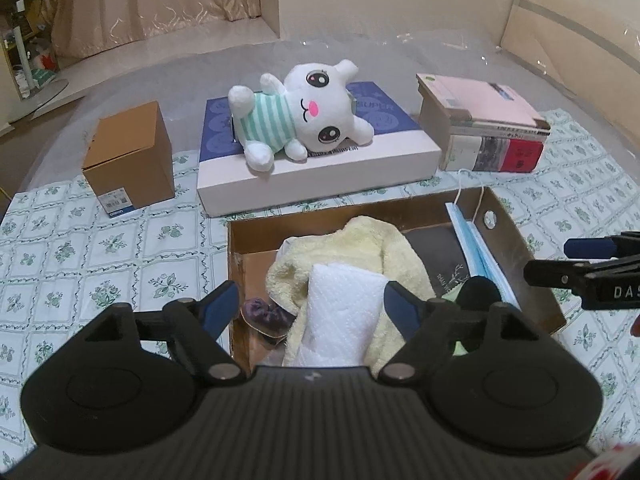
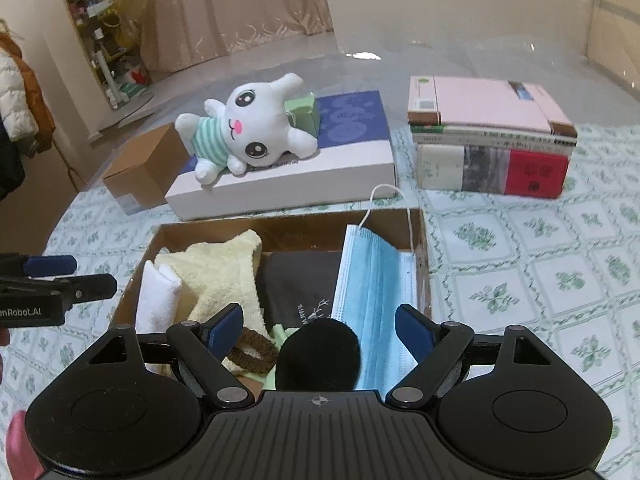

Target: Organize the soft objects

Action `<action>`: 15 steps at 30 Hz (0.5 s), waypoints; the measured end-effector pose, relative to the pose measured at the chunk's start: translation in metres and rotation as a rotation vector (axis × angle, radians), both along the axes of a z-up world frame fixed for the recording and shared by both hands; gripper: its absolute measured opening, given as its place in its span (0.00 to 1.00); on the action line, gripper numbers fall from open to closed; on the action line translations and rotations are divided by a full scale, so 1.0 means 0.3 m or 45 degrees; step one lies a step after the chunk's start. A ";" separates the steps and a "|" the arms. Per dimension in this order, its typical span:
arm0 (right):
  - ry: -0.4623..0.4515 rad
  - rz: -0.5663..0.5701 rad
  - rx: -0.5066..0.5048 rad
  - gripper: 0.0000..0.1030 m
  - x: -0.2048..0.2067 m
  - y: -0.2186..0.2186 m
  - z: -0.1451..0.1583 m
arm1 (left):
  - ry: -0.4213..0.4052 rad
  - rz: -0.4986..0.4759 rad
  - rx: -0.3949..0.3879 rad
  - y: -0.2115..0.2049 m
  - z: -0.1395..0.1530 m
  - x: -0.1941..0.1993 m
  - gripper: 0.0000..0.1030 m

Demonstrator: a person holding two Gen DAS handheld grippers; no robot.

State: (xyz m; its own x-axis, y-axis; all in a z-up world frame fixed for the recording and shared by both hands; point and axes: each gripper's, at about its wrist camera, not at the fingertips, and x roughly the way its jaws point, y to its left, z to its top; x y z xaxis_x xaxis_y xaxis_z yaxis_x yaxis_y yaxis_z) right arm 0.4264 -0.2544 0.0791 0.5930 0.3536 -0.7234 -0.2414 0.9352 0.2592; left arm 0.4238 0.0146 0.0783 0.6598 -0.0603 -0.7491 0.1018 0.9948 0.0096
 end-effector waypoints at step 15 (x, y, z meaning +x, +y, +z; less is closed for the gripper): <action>-0.126 0.012 -0.027 0.80 -0.206 -0.021 0.182 | -0.250 0.043 -0.134 0.025 0.175 -0.230 0.75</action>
